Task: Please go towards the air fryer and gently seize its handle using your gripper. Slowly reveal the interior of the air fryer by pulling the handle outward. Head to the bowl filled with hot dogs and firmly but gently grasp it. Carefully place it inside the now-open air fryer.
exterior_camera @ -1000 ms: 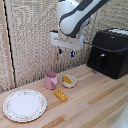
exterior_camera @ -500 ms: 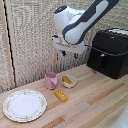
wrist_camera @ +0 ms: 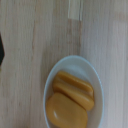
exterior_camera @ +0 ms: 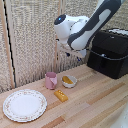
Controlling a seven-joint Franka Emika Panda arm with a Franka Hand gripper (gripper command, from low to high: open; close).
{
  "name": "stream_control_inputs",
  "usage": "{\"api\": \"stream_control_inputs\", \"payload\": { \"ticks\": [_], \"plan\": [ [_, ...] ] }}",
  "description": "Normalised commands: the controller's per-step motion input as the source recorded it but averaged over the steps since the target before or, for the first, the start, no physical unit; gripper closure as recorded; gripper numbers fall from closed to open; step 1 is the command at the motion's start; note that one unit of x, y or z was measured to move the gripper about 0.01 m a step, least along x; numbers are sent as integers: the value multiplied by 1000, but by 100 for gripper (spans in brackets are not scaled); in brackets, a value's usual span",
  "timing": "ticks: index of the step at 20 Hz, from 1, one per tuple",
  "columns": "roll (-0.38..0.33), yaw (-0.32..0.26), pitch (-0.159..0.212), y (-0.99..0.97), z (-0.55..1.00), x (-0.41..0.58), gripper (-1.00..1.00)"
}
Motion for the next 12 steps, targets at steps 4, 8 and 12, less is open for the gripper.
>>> {"api": "stream_control_inputs", "payload": {
  "ticks": [4,8,12],
  "plan": [
    [-201,0,-72,-480,-234,-93,-100],
    [-166,7,-38,-548,-242,-79,-100],
    [-156,38,-29,-562,-254,-88,-100]
  ]
}}
